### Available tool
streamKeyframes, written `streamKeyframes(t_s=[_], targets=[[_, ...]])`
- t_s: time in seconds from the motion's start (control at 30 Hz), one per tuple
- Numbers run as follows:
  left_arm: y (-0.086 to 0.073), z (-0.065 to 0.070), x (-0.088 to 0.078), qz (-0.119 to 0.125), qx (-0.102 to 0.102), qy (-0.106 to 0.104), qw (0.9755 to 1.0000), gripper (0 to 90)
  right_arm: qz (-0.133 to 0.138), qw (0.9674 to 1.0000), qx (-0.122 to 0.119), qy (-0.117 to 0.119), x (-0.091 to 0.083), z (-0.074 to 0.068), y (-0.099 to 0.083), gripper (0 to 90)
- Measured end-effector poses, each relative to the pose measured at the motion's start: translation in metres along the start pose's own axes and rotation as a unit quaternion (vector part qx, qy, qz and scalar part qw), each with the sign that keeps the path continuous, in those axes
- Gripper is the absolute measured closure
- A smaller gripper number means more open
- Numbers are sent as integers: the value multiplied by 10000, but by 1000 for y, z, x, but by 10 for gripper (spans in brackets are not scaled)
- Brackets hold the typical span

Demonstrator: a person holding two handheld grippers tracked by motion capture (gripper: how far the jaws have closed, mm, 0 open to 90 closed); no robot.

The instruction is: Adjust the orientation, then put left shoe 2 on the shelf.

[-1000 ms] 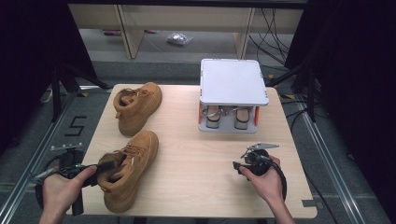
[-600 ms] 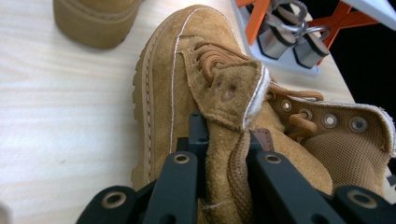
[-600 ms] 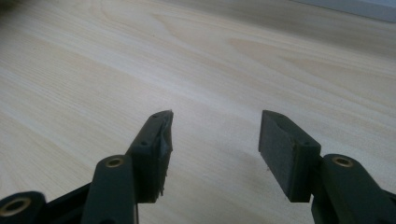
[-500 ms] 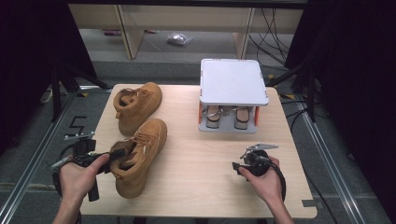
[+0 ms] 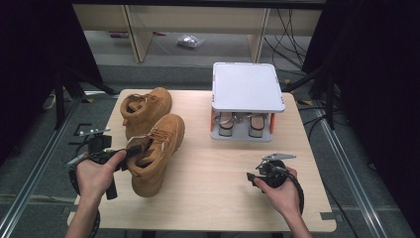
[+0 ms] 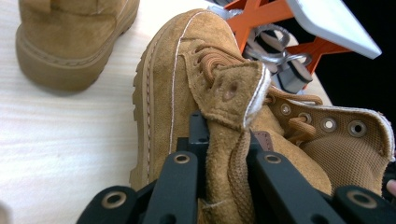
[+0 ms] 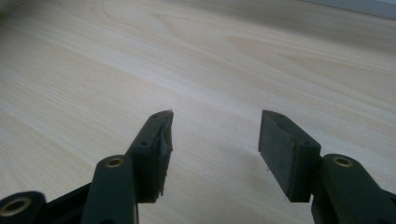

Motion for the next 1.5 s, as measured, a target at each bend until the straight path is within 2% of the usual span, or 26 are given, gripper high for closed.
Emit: streamKeyframes(t_s=[0.07,0.1,0.13,0.23,0.33,0.37,0.53,0.57,0.6,0.63,0.67,0.7,0.77,0.8,0.83,0.87,0.9,1.07,1.1,1.2,1.37,1.47,1.5], targets=[[2,3,2,10,1,-3,10000,828,3,10000,38,52,-1,-1,0,451],[3,4,4,40,8,-32,10000,828,17,9999,-47,109,-2,-1,-1,452],[4,5,5,20,21,-16,10000,828,85,9999,-66,-2,-1,1,0,451],[7,8,9,26,32,-33,10000,829,134,9999,-26,79,-2,1,0,452],[9,10,12,23,32,-45,10000,829,195,9998,-51,36,-3,1,1,452],[10,11,14,35,18,-59,10000,829,136,9999,69,40,-4,-1,0,452],[13,15,18,40,45,-71,10000,829,135,9997,153,97,-5,-3,-1,453],[14,16,18,56,45,-85,9999,829,165,9998,87,89,-5,-2,-1,453],[14,17,19,39,47,-92,9999,829,192,9996,170,80,-5,-3,-1,452],[15,17,19,33,38,-108,9999,829,111,9999,56,23,-5,0,-2,452],[16,18,20,45,33,-107,9999,829,142,9998,107,29,-5,0,-3,453],[16,19,20,44,44,-109,9999,829,246,9997,-39,71,-4,2,-3,453],[17,21,21,55,47,-114,9999,829,239,9997,-17,93,-4,2,-4,453],[18,21,21,47,37,-128,9999,829,187,9997,125,107,-5,0,-4,452],[19,22,22,75,40,-125,9999,829,255,9996,-20,75,-5,3,-4,453],[19,22,22,48,32,-137,9999,829,152,9998,133,78,-7,1,-5,452],[20,22,22,57,28,-141,9999,829,188,9997,148,104,-7,1,-5,452],[22,23,23,78,22,-140,9999,829,223,9997,95,40,-9,0,-4,452],[23,23,23,75,9,-139,9999,829,229,9995,159,114,-8,-1,-4,452],[25,24,24,79,-5,-158,9998,829,220,9997,115,31,-9,1,-4,452],[29,25,24,146,-37,-174,9997,829,234,9996,151,88,-9,0,-4,452],[32,27,26,159,-39,-171,9997,829,246,9997,89,17,-8,3,-4,452],[33,27,27,145,-46,-181,9997,829,258,9996,121,93,-9,3,-4,452]])
Point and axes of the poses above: each handheld gripper's, and its own axes: x roughly forward along the jaws, y roughly out of its top, z roughly to its right, the point moved 4 cm from there along x, roughly forward along the jaws, and after that the axes turned 10 degrees about -x, right-handed, at the moved point
